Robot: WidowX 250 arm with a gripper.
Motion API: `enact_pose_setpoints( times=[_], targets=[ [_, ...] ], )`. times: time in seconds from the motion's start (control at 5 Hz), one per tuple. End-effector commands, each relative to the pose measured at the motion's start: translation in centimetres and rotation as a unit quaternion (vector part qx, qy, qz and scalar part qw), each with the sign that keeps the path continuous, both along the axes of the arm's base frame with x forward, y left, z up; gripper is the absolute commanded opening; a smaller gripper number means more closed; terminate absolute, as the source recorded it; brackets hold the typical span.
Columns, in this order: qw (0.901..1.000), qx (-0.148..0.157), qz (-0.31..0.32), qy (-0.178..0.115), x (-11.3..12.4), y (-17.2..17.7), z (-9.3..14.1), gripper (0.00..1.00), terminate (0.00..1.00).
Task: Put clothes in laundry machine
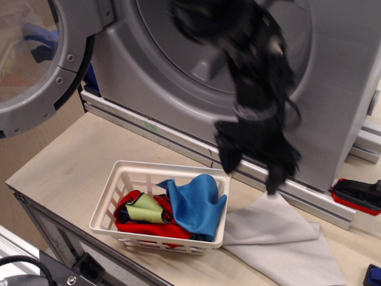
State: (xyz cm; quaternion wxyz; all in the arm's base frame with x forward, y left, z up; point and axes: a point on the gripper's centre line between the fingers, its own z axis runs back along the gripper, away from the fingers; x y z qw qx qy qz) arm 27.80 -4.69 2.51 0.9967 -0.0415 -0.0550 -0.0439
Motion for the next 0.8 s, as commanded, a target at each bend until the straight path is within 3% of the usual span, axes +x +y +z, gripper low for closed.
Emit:
enact_pose_setpoints(
  times=[0.0, 0.2, 0.4, 0.6],
  targets=[
    [0.9951, 0.014, 0.091, -0.038, -1.2, 4.9, 3.4, 1.0, 0.0],
    [0.9788, 0.053, 0.194, 0.037, -3.4, 6.8, 1.7, 1.0, 0.0],
    [0.9679, 0.057, 0.233, 0.075, -5.1, 7.6, -0.5, 1.0, 0.0],
    [0.9638, 0.042, 0.253, 0.072, -5.6, 8.2, -2.4, 1.0, 0.0]
  ],
)
